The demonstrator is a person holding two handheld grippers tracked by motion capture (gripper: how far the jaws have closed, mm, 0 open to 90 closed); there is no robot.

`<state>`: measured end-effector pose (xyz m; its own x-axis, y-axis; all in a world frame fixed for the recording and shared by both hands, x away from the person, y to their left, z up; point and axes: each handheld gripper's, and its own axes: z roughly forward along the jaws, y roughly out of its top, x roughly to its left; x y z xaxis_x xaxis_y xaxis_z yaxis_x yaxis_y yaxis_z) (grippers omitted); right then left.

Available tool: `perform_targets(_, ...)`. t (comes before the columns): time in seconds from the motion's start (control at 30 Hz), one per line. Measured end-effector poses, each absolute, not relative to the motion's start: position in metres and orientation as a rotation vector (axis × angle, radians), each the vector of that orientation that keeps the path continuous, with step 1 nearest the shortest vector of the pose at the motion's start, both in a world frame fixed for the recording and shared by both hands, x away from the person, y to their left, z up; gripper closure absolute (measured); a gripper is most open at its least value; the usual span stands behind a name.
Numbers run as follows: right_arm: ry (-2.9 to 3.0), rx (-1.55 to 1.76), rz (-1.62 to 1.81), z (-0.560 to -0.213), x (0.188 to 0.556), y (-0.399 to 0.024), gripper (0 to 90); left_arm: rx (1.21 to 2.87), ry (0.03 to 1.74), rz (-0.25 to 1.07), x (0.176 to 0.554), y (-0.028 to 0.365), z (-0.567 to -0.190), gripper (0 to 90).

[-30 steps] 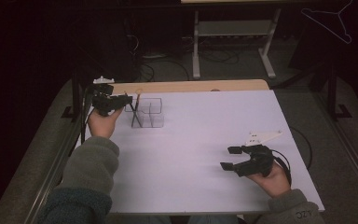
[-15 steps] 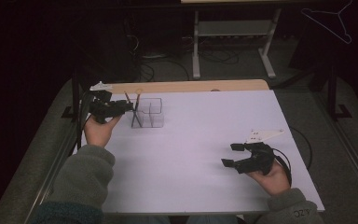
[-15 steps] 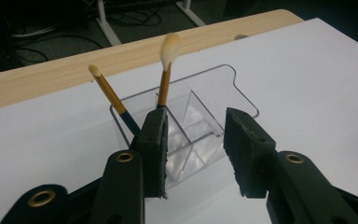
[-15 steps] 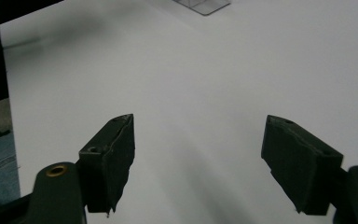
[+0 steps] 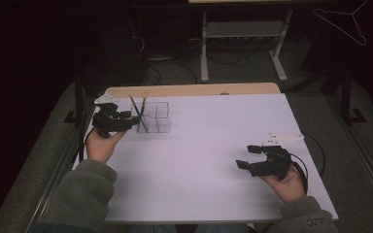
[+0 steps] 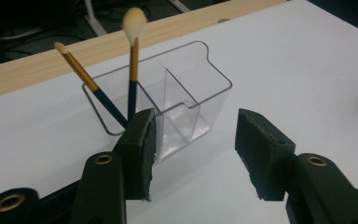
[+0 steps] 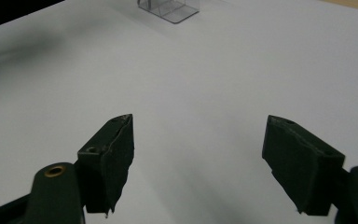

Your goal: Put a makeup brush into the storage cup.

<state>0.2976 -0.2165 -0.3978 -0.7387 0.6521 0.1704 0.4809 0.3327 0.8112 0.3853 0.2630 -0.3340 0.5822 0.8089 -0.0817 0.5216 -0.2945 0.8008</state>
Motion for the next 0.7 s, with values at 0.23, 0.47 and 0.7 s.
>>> perform_targets(0.23, 2.391, 1.04, 1.353, -0.396, 0.297, -0.218, 23.1, 1.995, 1.022, 0.427, 0.371, 0.26, -0.336, 42.6)
perform_targets(0.47, 2.39, 1.046, 1.334, -0.396, 0.296, -0.216, 23.0, 1.999, 0.999, 0.432, 0.358, 0.26, -0.338, 38.9)
perform_targets(0.7, 2.383, 1.056, 1.323, -0.397, 0.296, -0.215, 22.6, 1.994, 0.97, 0.419, 0.341, 0.259, -0.341, 36.0)
